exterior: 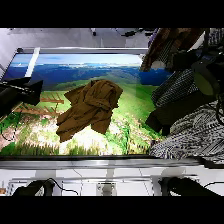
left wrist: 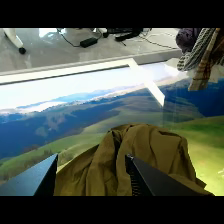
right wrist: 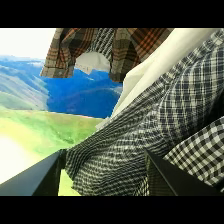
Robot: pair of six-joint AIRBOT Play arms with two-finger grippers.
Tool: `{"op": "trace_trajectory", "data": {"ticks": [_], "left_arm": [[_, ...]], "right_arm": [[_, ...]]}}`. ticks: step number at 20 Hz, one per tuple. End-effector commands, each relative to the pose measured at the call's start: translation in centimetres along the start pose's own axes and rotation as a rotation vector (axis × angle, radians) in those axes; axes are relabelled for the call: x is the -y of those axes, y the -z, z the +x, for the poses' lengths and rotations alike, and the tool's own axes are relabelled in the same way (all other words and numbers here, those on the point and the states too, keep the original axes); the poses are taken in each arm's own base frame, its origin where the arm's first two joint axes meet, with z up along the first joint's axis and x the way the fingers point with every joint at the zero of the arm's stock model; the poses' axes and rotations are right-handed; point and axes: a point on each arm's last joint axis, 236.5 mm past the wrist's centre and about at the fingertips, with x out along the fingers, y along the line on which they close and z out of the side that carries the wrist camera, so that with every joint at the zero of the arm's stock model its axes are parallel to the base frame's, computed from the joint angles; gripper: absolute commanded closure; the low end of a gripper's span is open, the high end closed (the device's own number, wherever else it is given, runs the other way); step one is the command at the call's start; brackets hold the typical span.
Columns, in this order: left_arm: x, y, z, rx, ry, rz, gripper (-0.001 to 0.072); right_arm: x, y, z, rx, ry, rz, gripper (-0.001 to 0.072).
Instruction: Fold the clothes and pants, and hang the long-sleeved shirts on hangers.
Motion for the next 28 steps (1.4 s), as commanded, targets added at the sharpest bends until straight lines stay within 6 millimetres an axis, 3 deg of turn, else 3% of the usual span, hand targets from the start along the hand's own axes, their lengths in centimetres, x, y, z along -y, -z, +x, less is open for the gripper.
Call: {"op": "trace_trajectory", "data": {"ticks": [1, 15, 18, 20, 21, 23, 24, 26, 28], "left_arm": [[0.0, 0.0, 0.0, -0.001, -0.001, 0.000, 0.0223], [0.6, -0.4, 0.0, 0.017, 0.028, -0.057, 0.0223], [1.2, 0.5, 0.1, -0.021, 0.055, -0.060, 0.0222], [2.2, 1.9, 0.3, -0.076, 0.102, -0.057, 0.0222], [2.9, 3.1, 0.3, -0.123, 0.133, -0.049, 0.0220], [4.3, 6.7, 0.3, -0.269, 0.205, -0.070, 0.0207], [4.6, 8.9, 0.5, -0.349, 0.223, -0.117, 0.0126], [4.9, 13.2, 1.2, -0.467, 0.244, -0.192, 0.0107], [5.2, 17.3, 1.9, -0.566, 0.261, -0.252, 0.0106]], "right_arm": [[0.0, 0.0, 0.0, 0.001, -0.001, 0.001, 0.0135], [0.0, 0.0, 0.0, 0.001, -0.001, 0.001, 0.0135], [-0.1, -0.1, 0.0, 0.006, -0.002, 0.001, 0.0135], [-0.6, -1.4, 0.0, 0.060, -0.025, 0.017, 0.0136], [-1.6, -1.6, 0.0, 0.065, -0.068, 0.036, 0.0139], [-5.6, -1.7, 0.4, 0.064, -0.203, 0.062, 0.0137], [-8.4, -1.0, 1.1, 0.040, -0.284, 0.040, 0.0135], [-15.0, 2.1, 3.2, -0.036, -0.440, -0.049, 0.0128], [-20.4, 6.5, 6.1, -0.130, -0.532, -0.094, 0.0042]]}}
